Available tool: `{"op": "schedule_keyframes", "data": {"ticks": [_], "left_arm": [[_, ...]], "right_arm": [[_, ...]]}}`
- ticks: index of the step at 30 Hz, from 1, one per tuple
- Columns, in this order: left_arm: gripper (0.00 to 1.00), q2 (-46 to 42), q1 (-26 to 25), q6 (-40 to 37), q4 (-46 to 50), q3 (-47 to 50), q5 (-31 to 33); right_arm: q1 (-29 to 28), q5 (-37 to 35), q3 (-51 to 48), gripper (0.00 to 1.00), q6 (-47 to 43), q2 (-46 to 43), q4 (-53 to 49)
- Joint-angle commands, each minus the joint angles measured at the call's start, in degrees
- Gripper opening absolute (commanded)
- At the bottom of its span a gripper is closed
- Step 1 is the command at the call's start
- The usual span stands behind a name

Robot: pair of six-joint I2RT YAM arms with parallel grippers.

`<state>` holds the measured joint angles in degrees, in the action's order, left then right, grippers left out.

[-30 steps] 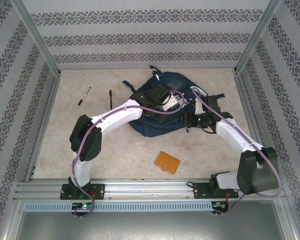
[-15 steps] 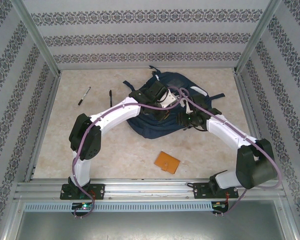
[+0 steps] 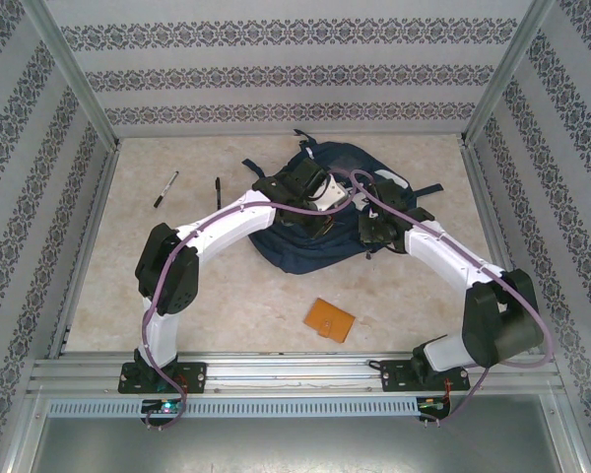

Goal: Pack the student bag

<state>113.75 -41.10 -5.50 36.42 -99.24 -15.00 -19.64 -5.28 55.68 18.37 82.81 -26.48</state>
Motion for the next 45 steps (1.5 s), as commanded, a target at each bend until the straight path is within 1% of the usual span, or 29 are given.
{"op": "schedule_keyframes", "data": {"ticks": [1,4,5,6,9,13,15,17,19,24,25,28,31,35,37,39,42,45], "left_arm": [[0.00,-2.2,0.8,0.9,-4.9,-0.6,-3.4],[0.00,-2.3,0.8,0.8,-4.9,-0.6,-3.8],[0.00,-2.3,0.9,0.6,-4.9,-0.6,-4.0],[0.00,-2.3,0.9,0.6,-4.8,-0.6,-4.2],[0.00,-2.4,1.0,0.8,-4.8,-0.8,-4.4],[0.00,-2.4,1.1,0.8,-4.9,-1.0,-4.2],[0.00,-2.4,1.2,1.0,-5.0,-1.1,-3.9],[0.00,-2.4,1.2,1.3,-5.1,-1.0,-3.6],[0.00,-2.3,1.2,1.6,-5.1,-1.0,-3.2],[0.00,-2.2,1.5,2.9,-5.6,-0.8,-2.1],[0.00,-2.2,1.5,3.2,-5.7,-0.8,-2.3],[0.00,-2.1,2.1,4.4,-6.0,-0.8,-3.2],[0.00,-2.0,2.6,5.5,-6.3,-0.9,-4.9],[0.00,-1.6,2.9,7.1,-7.3,-1.1,-7.1],[0.00,-1.6,3.2,8.4,-8.4,-0.8,-8.3],[0.00,-1.5,3.4,9.8,-9.5,-0.4,-9.5],[0.00,-1.3,3.5,12.5,-12.0,0.6,-11.5],[0.00,-1.2,3.2,15.9,-15.1,2.4,-12.5]], "right_arm": [[0.0,2.8,1.4,0.29,-2.3,2.1,0.2],[1.3,6.7,1.0,0.28,-4.8,2.9,1.7],[2.2,9.3,0.6,0.27,-6.1,3.1,2.6],[3.2,11.9,0.1,0.25,-7.5,3.1,3.7],[5.3,16.3,-0.8,0.16,-10.9,3.5,5.5],[5.9,15.0,-0.4,0.11,-14.0,3.3,4.7],[6.3,14.3,-0.3,0.04,-14.9,3.0,3.9],[6.6,14.1,0.0,0.00,-15.7,2.5,3.1],[6.6,14.1,0.4,0.00,-16.7,1.7,1.9],[7.4,19.1,2.3,0.00,-19.7,-1.4,-3.0],[7.7,20.6,2.8,0.00,-20.4,-1.8,-4.2],[8.9,28.3,4.8,0.00,-22.7,-2.5,-9.4],[9.5,35.2,7.2,0.00,-23.1,-1.0,-14.8],[9.4,45.0,9.6,0.00,-21.3,3.0,-19.4],[8.7,49.6,9.2,0.00,-18.4,4.5,-18.5],[7.2,52.4,8.3,0.00,-16.2,5.0,-16.8],[4.0,53.2,6.1,0.00,-8.7,4.9,-10.7],[0.6,55.0,2.0,0.00,3.4,4.4,1.9]]}}
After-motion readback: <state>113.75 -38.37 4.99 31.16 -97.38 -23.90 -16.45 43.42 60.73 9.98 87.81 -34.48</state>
